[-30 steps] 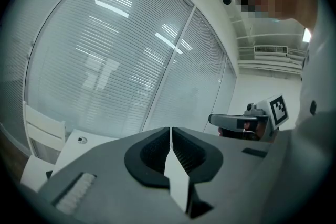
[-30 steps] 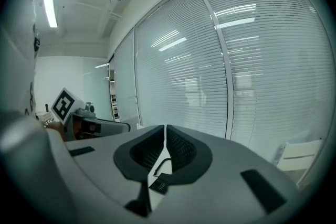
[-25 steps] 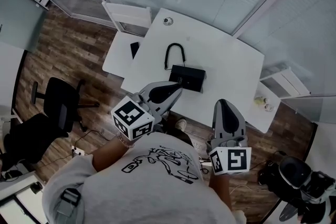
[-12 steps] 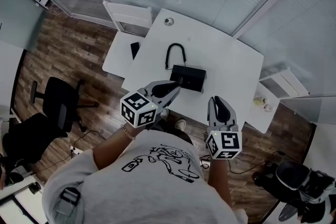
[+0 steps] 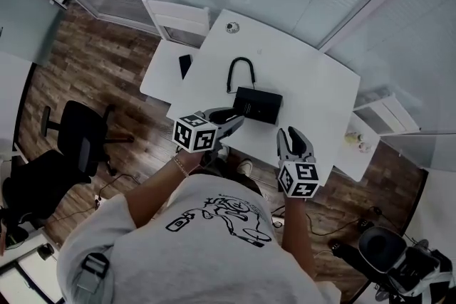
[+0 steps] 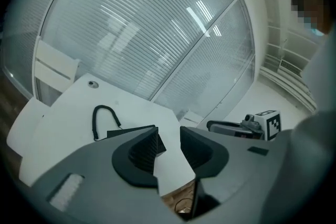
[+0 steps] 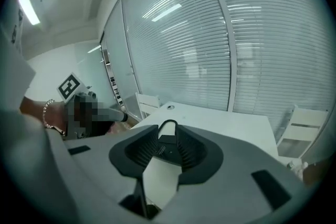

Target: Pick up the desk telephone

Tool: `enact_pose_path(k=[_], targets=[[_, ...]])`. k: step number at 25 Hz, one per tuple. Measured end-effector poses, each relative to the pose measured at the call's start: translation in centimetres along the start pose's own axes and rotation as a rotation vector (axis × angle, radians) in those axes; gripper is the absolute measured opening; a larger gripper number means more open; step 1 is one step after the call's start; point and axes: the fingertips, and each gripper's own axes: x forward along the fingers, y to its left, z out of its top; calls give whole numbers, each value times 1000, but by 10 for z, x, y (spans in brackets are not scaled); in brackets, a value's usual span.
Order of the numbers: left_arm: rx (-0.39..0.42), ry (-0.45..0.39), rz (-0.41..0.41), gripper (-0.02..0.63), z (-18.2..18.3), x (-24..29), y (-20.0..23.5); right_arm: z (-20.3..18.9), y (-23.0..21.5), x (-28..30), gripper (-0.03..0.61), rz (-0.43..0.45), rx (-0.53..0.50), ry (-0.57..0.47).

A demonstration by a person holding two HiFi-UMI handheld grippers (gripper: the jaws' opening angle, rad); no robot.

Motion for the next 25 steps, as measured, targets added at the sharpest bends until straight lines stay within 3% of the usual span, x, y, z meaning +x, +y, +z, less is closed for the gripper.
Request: enact_pose_path(k=[12, 25], targets=[[-172, 109, 45, 150, -57, 50, 91, -56, -36, 74, 102, 16, 99, 128], [-254, 178, 105, 219, -103, 89, 167, -121, -56, 137, 193, 51, 247, 277]])
